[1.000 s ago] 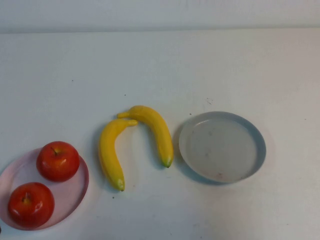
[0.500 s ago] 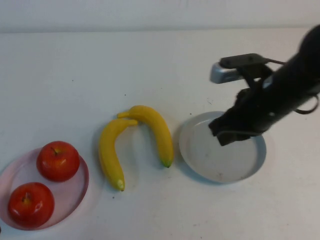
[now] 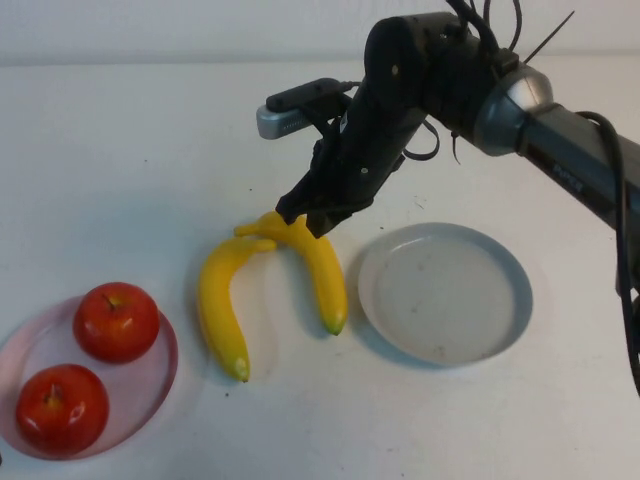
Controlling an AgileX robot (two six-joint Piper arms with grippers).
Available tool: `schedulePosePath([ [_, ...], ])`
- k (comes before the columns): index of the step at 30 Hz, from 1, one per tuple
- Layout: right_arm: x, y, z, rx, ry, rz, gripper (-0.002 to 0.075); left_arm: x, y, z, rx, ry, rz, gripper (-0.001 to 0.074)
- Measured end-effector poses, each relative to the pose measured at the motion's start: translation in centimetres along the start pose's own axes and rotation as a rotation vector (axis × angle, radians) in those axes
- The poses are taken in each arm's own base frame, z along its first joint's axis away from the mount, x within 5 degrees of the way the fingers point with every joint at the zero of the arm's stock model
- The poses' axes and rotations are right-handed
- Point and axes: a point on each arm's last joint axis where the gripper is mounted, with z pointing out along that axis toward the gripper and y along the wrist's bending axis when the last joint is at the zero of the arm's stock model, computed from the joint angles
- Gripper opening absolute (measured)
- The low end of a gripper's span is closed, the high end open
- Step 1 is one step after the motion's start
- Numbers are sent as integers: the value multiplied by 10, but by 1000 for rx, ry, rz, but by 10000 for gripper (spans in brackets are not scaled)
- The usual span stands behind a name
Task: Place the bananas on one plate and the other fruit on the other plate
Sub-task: Put another type of fruit in the right plate
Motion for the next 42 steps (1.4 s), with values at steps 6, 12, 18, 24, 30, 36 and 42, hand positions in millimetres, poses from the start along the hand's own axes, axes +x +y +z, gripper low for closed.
schedulePosePath([
  [6,-11,-6,4,57,-29,-29,234,0,0,0,0,0,0,4],
  [12,-10,-11,22,67,6,-28,482,0,0,0,0,0,0,4],
  [18,-7,-16,50,66,37,-19,451,0,0,0,0,0,0,4],
  [24,-7,-18,60,67,35,-17,433,0,0,0,0,0,0,4],
  [30,-4,-21,74,66,60,-12,396,0,0,0,0,0,0,4],
  [36,-6,-22,76,68,44,-13,308,0,0,0,0,0,0,4],
  [42,-21,-17,49,71,-20,-28,308,0,0,0,0,0,0,4],
])
